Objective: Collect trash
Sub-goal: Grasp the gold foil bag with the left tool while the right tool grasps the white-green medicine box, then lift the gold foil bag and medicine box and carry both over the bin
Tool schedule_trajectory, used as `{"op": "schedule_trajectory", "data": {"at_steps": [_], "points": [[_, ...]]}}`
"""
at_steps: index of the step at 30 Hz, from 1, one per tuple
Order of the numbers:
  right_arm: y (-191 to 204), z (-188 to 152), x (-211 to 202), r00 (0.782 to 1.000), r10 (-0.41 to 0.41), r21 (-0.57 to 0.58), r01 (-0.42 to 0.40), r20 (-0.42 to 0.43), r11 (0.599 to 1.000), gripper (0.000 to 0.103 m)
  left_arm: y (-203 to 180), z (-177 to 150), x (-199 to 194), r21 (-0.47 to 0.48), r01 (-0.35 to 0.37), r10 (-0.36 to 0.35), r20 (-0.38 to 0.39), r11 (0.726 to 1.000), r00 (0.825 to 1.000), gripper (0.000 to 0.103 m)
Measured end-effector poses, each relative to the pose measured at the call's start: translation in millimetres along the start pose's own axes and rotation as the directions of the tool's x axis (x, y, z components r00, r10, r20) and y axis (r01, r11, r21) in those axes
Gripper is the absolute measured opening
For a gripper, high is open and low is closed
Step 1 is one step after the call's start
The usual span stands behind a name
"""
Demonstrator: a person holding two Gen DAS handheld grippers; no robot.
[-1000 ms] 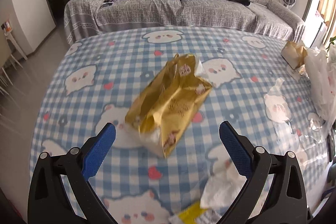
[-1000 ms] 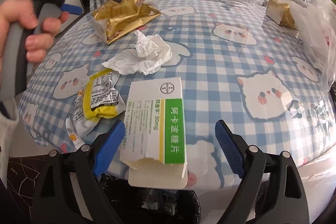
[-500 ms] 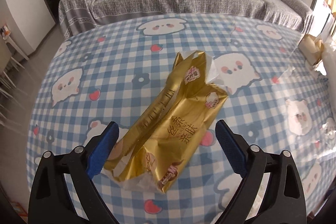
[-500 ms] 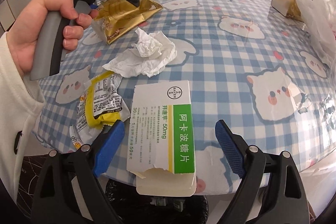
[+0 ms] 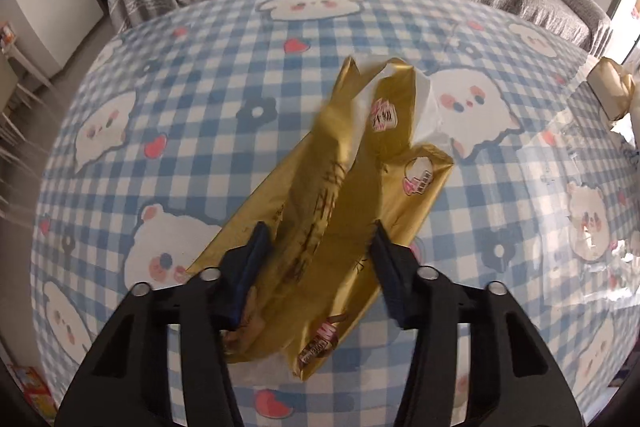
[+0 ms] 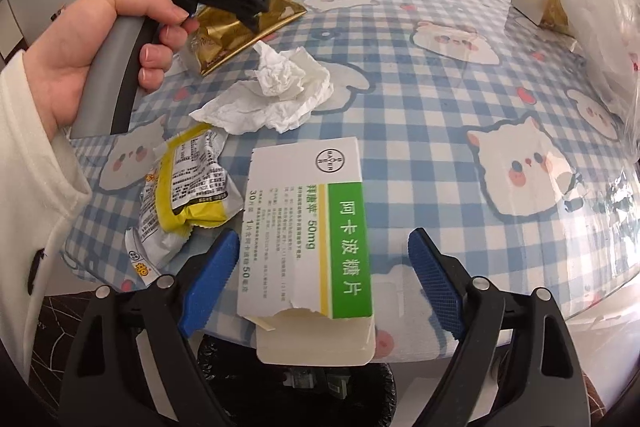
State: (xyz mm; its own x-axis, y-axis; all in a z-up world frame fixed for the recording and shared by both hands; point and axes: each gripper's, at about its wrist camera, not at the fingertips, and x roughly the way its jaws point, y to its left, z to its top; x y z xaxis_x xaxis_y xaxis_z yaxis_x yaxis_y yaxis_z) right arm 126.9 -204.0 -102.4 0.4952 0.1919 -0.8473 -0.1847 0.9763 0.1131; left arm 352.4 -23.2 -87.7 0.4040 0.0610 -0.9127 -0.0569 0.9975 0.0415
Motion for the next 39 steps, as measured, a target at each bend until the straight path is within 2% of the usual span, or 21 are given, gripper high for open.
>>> {"op": "schedule_trajectory", "data": {"at_steps": [2,5,7,9,13,19,25,39], "points": [[-3,0,2,1.0,-0.005,0.006,0.005,-0.009,1.0,0.078,1,0,1,-0.01,0.003,-0.003,0.004,1.0,1.0,0.046],[-3,0,1,1.0,-0.016,-0.002,0.016,-0.004,1.0,0.072,2,1,1,-0.015,-0.005,0.005,0.007,1.0,1.0,0.038],[-1,0,1,1.0,-0.03,-0.012,0.03,0.0,0.999,0.068,4,1,1,-0.017,-0.016,0.016,0.01,1.0,1.0,0.026],[-1,1,2,0.999,-0.05,-0.017,0.05,0.005,0.999,0.059,6,2,1,-0.021,-0.015,0.016,0.009,1.0,1.0,0.02],[-2,1,2,0.998,-0.065,-0.028,0.065,0.015,0.997,0.059,1,0,0,0.029,-0.043,0.042,0.017,0.999,0.999,0.006],[-6,2,2,0.998,-0.057,-0.029,0.058,0.032,0.998,0.058,0,-7,-16,0.02,-0.043,0.042,0.031,0.999,0.999,0.002],[-11,1,-5,0.997,-0.061,-0.01,0.061,0.055,0.998,0.058,11,-19,-59,0.002,-0.028,0.028,0.083,1.0,0.996,0.002],[4,-20,-64,0.988,-0.071,-0.004,0.073,0.135,0.997,0.058,54,-92,-133,-0.069,0.027,-0.02,0.092,0.997,0.996,0.002]]}}
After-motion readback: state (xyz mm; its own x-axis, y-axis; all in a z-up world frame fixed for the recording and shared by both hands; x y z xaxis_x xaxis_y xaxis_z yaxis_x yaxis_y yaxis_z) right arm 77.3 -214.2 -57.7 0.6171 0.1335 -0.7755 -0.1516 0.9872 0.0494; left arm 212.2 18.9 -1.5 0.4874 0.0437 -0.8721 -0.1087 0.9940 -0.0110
